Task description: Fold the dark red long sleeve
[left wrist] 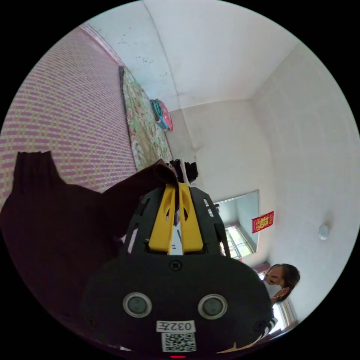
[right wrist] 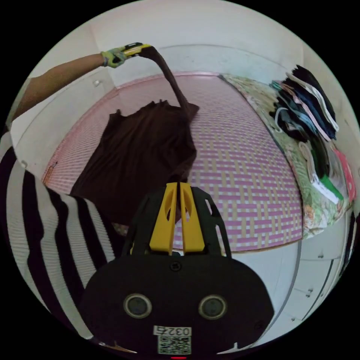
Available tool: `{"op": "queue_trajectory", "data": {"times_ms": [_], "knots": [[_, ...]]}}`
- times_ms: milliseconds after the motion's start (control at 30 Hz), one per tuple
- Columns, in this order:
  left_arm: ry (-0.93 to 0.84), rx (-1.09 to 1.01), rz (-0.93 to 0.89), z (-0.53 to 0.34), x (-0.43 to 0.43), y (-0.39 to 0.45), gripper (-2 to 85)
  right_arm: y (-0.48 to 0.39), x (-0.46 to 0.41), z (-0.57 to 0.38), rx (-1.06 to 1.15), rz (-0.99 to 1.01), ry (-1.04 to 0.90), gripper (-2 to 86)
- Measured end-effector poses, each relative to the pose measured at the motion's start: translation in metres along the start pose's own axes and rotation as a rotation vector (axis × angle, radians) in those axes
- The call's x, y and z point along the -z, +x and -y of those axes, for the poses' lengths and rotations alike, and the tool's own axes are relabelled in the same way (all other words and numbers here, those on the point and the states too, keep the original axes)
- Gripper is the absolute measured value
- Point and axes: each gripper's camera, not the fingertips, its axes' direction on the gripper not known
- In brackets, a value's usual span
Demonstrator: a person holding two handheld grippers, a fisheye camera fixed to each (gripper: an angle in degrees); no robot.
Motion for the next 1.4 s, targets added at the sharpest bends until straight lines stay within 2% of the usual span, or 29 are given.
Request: {"op": "queue_trajectory", "data": {"times_ms": [167, 267, 400, 600, 667, 733, 800, 867, 1033, 1133, 1233, 1400], "knots": [[0.132, 0.099, 0.183, -0.045, 0.121, -0.058, -1.0, -0.053, -0.026, 0.002, 0.177, 0.206, -0.075, -0.9], [0.223, 0.266, 0.171, -0.087, 0.157, -0.119, -1.0, -0.058, -0.074, -0.003, 0.234, 0.281, -0.211, -0.9], [0.283, 0.348, 0.131, -0.12, 0.165, -0.159, -1.0, -0.049, -0.103, -0.007, 0.25, 0.327, -0.281, -0.9], [0.29, 0.253, 0.029, -0.098, 0.155, -0.135, -1.0, -0.017, -0.086, 0.003, 0.194, 0.354, -0.241, -0.8], [0.339, 0.096, -0.039, -0.082, 0.159, -0.099, -1.0, -0.004, -0.068, 0.009, 0.159, 0.36, -0.183, -0.8], [0.381, 0.027, -0.07, -0.079, 0.167, -0.081, -1.0, 0.001, -0.063, 0.012, 0.152, 0.356, -0.177, -0.8], [0.42, 0.002, -0.059, -0.082, 0.177, -0.077, -1.0, 0.004, -0.068, 0.013, 0.148, 0.367, -0.188, -0.7], [0.426, 0.065, 0.042, -0.089, 0.187, -0.097, -1.0, 0.005, -0.083, 0.014, 0.148, 0.385, -0.225, -0.2], [0.32, 0.243, 0.237, -0.092, 0.172, -0.143, -1.0, 0.004, -0.117, 0.021, 0.134, 0.405, -0.337, 5.6], [0.215, 0.218, 0.354, -0.075, 0.141, -0.14, -1.0, 0.014, -0.122, 0.029, 0.116, 0.552, -0.448, 5.6], [0.135, 0.155, 0.336, -0.051, 0.099, -0.135, -1.0, 0.042, -0.084, 0.032, 0.051, 0.609, -0.314, 4.5], [-0.036, 0.114, 0.354, -0.008, 0.017, -0.143, -1.0, 0.115, -0.061, 0.02, -0.203, 0.471, -0.227, 5.6]]}}
